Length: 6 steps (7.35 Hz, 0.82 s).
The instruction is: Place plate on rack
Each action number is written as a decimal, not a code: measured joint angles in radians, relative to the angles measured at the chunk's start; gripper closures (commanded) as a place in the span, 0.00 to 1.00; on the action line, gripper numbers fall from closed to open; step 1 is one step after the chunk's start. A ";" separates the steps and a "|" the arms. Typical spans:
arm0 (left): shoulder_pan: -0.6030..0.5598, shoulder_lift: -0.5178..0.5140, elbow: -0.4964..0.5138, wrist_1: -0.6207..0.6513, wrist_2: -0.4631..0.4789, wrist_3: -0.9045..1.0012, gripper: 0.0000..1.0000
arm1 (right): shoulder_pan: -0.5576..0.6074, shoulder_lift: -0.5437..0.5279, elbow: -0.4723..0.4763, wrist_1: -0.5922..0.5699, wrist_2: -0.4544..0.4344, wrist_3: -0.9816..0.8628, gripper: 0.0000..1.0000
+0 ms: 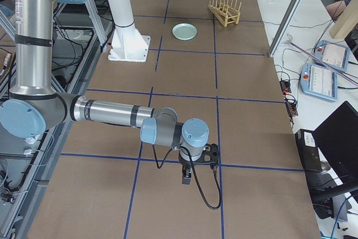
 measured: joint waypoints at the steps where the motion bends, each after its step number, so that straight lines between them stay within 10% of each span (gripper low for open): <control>1: -0.001 0.000 -0.002 0.000 -0.014 0.000 0.00 | 0.000 0.000 0.000 0.000 0.000 0.000 0.00; 6: -0.002 0.008 -0.010 -0.002 -0.051 -0.008 0.00 | 0.000 0.000 0.000 0.000 0.000 0.000 0.00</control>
